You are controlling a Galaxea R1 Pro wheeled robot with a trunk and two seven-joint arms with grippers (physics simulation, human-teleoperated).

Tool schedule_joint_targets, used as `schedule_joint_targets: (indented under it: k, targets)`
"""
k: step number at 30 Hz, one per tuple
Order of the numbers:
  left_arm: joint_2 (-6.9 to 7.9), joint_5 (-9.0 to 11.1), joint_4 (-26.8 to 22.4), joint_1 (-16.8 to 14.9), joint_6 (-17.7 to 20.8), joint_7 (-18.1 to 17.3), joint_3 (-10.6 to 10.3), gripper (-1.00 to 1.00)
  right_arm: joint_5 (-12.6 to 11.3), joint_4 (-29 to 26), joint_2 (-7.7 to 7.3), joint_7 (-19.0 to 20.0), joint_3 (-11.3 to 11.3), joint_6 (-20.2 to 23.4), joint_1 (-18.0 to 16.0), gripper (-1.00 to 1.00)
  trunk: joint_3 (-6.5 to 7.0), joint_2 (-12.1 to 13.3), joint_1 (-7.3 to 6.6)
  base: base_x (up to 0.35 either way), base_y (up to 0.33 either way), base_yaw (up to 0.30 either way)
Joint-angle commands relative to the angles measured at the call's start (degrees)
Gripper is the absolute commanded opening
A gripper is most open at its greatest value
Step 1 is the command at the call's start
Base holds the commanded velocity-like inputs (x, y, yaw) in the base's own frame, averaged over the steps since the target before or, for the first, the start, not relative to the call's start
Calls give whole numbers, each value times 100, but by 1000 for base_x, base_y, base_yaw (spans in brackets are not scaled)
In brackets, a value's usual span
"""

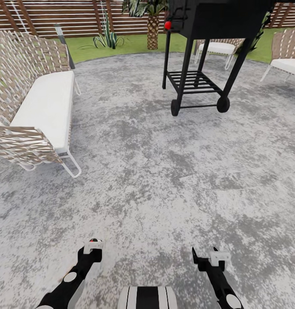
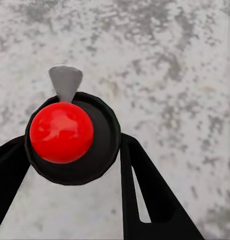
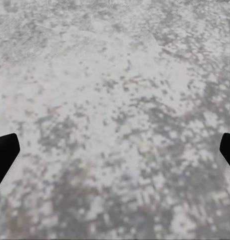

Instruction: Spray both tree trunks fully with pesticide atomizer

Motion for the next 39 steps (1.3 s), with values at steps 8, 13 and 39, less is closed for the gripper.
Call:
schedule_joint_targets:
  k: [8,13,39]
  targets:
    - [-1,0,-3,0,9,-7,0,-100,13,9,0,15,22,0,0,100,178,11,-20,0,0,0]
    - [-9,0,-1,0,26,-8,0,-100,17,9,0,16,18,-4,0,100,289,18,-33,0,0,0]
    - [19,6,48,132,53,-17,26,-100,9,638,-53,-2,-62,-18,27,100,947,52,-100,0,0,-26]
